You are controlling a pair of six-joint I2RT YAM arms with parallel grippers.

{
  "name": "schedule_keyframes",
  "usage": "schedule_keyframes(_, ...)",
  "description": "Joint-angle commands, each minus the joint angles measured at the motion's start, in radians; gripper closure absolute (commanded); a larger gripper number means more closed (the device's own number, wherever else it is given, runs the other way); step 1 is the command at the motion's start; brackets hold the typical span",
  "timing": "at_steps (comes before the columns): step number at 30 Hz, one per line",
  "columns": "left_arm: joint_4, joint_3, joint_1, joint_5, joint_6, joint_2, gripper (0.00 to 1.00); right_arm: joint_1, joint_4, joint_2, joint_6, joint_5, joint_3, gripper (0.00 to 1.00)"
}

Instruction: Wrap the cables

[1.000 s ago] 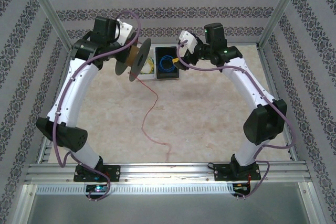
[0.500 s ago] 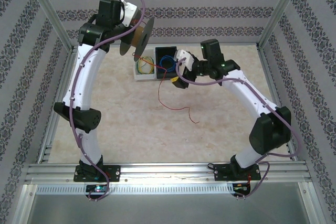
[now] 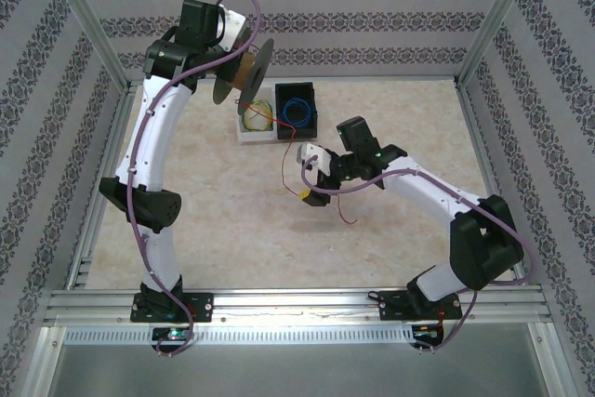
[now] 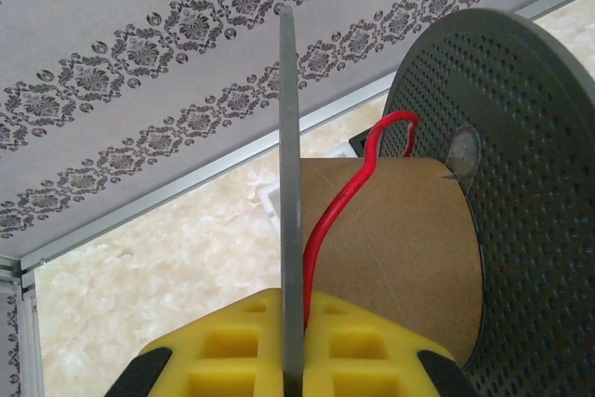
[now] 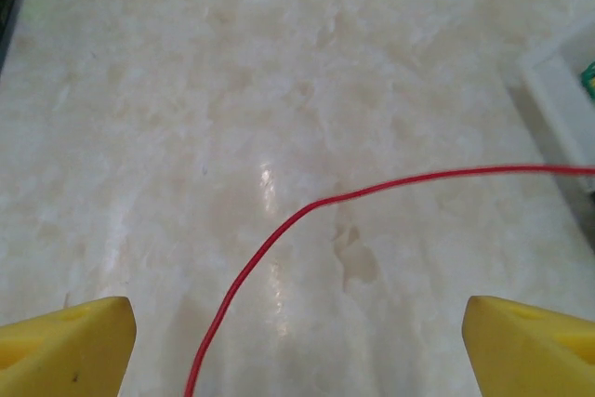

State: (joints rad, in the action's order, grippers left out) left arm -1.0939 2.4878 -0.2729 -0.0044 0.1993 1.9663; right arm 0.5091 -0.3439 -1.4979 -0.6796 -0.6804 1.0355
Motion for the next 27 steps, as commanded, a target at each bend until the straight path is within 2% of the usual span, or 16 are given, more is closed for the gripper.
schedule_keyframes(1,0.037,0.046,0.011,0.004,0.002,-0.016,1.00,0.019,0.048,0.058,0.035,0.042,-0.054,0.09)
schedule_keyframes(6,0.038,0.046,0.011,0.007,0.000,-0.014,1.00,0.052,0.026,0.065,0.068,0.146,-0.092,0.13)
schedule_keyframes(9,0.039,0.045,0.012,0.008,0.002,-0.015,1.00,0.055,0.021,0.053,0.087,0.189,-0.107,0.18)
schedule_keyframes(16,0.041,0.046,0.014,0.007,0.000,-0.015,1.00,0.055,-0.023,0.018,0.097,0.236,-0.101,0.35)
schedule_keyframes(22,0.047,0.048,0.015,0.013,-0.001,-0.016,1.00,0.055,-0.046,-0.011,0.091,0.269,-0.088,0.41)
schedule_keyframes(27,0.047,0.048,0.015,0.017,-0.002,-0.015,1.00,0.054,-0.051,-0.034,0.092,0.296,-0.067,0.57)
